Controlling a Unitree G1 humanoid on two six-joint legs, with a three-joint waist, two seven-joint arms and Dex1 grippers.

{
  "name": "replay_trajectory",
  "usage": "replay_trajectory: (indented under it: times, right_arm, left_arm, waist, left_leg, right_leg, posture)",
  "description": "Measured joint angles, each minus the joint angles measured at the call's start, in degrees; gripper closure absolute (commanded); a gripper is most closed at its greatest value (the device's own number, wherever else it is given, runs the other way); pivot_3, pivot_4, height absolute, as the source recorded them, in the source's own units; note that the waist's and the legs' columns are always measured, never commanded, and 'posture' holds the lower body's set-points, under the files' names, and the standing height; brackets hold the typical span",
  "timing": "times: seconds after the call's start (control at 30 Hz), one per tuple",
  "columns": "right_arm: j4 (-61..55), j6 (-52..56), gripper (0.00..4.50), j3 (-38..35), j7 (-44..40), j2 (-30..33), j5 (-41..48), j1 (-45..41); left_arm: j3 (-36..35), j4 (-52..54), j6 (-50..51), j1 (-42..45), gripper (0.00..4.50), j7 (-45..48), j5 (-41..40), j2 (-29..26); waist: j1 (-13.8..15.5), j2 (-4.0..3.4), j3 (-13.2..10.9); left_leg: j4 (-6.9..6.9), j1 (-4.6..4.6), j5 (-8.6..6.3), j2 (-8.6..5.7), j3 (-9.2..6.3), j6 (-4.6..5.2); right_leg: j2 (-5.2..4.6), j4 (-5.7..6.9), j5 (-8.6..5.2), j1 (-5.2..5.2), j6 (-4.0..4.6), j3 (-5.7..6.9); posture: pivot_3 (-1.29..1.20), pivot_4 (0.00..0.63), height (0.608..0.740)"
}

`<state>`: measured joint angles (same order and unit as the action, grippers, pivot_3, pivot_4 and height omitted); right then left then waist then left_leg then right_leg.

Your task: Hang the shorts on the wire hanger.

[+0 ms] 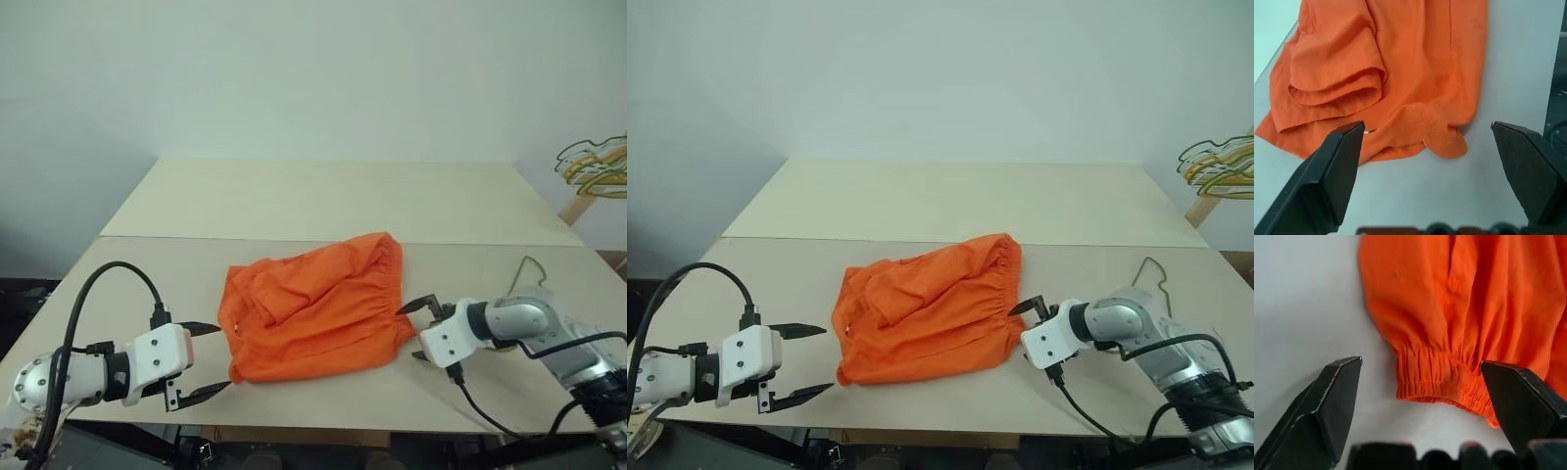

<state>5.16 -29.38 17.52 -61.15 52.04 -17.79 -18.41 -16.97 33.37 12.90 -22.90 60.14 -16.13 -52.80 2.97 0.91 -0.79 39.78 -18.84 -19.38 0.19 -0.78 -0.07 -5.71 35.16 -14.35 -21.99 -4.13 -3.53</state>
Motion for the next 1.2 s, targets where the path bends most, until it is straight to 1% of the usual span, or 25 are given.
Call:
replay_trajectory:
  times: [0.13, 0.37, 0.5, 0.57, 0.7, 0.8, 0.9, 1.07, 1.17, 1.2]
  right_arm:
    - [3.3, -2.8, 2.03, 1.0, 0.5, -0.1, -0.6, -1.2]
    - [4.0, -3.4, 4.48, 2.1, 0.5, -1.0, -0.5, -1.3]
    - [4.0, -3.4, 4.48, 2.3, 0.5, -1.0, -0.7, -1.5]
    - [3.9, -3.1, 4.48, 2.3, 0.6, -1.2, -0.8, -1.5]
    - [3.2, -1.8, 4.48, 2.3, 1.8, -2.2, -1.4, -1.5]
    - [2.6, -0.8, 4.48, 2.3, 2.4, -2.2, -1.8, -1.3]
    - [1.6, 0.1, 4.48, 2.2, 2.7, -2.2, -1.9, -1.0]
    - [-1.1, 2.3, 4.48, 2.0, 2.9, -2.2, -1.8, 0.3]
    - [-2.3, 3.5, 4.50, 2.0, 3.4, -2.2, -1.8, 1.4]
    - [-2.5, 3.6, 4.50, 2.0, 3.5, -2.2, -1.7, 1.5]
  left_arm:
    - [-2.2, 0.1, 0.0, -2.9, 0.00, 1.1, -0.1, 0.0]
    - [-3.2, -1.7, -0.6, -3.7, 0.00, 2.6, -0.2, 0.0]
    - [-2.8, -5.7, -2.6, -1.6, 0.00, 5.1, -2.1, 0.3]
    - [-1.4, -8.7, -3.5, 0.6, 0.00, 6.6, -2.5, 0.5]
    - [3.5, -14.5, -5.5, 5.7, 0.00, 10.2, -3.4, 0.9]
    - [7.1, -17.3, -7.1, 8.6, 0.00, 11.8, -2.3, 0.8]
    - [10.5, -18.5, -8.0, 11.2, 0.00, 11.2, -0.5, 1.7]
    - [15.9, -19.2, -9.0, 13.5, 0.00, 5.3, 5.3, 5.4]
    - [17.4, -19.8, -9.0, 13.4, 0.60, 3.0, 7.2, 6.3]
    - [17.7, -19.8, -9.1, 13.1, 0.88, 2.9, 7.6, 6.3]
  waist:
    - [-0.1, 0.04, 0.0]
    - [-0.2, 0.04, 0.0]
    - [-0.2, 0.04, 0.0]
    - [-0.2, 0.04, 0.0]
    - [-0.5, 0.04, 0.0]
    - [-0.7, 0.04, 0.0]
    - [-0.8, 0.03, 0.0]
    - [-0.9, 0.04, 0.0]
    - [-0.9, 0.04, 0.0]
    - [-1.0, 0.04, 0.0]
  left_leg:
    - [0.00, 0.00, 0.00, 0.01, 0.00, 0.00]
    - [0.00, 0.04, -0.01, 0.03, -0.02, 0.01]
    - [0.00, 0.05, 0.00, 0.03, -0.01, 0.01]
    - [0.00, 0.07, 0.00, 0.03, -0.01, 0.01]
    - [0.00, 0.07, 0.00, 0.04, 0.00, 0.01]
    - [0.00, 0.06, 0.00, 0.04, 0.01, 0.01]
    - [0.01, 0.06, 0.00, 0.04, 0.02, 0.01]
    - [0.01, 0.06, -0.01, 0.04, 0.02, 0.01]
    - [0.02, 0.07, 0.00, 0.04, 0.03, 0.01]
    - [0.01, 0.07, -0.01, 0.04, 0.04, 0.01]
  right_leg:
    - [0.00, 0.00, -0.01, 0.01, 0.01, 0.00]
    - [0.01, 0.02, -0.02, 0.04, 0.03, 0.00]
    - [0.01, 0.04, -0.02, 0.03, 0.04, 0.00]
    - [0.02, 0.06, -0.02, 0.04, 0.04, 0.00]
    - [0.04, 0.10, -0.03, 0.03, 0.06, 0.00]
    - [0.04, 0.10, -0.03, 0.01, 0.06, 0.00]
    - [0.04, 0.12, -0.03, 0.01, 0.05, -0.01]
    - [0.05, 0.19, -0.03, -0.02, 0.06, -0.03]
    - [0.05, 0.21, -0.03, -0.03, 0.06, -0.05]
    - [0.05, 0.21, -0.03, -0.03, 0.06, -0.07]
  posture:
    - [0.17, 0.000, 0.740]
    - [0.16, 0.000, 0.740]
    - [0.16, 0.000, 0.740]
    - [0.15, 0.000, 0.740]
    - [0.13, 0.000, 0.740]
    - [0.11, 0.000, 0.740]
    - [0.09, 0.000, 0.740]
    - [0.08, 0.000, 0.740]
    - [0.08, 0.000, 0.740]
    - [0.08, 0.000, 0.740]
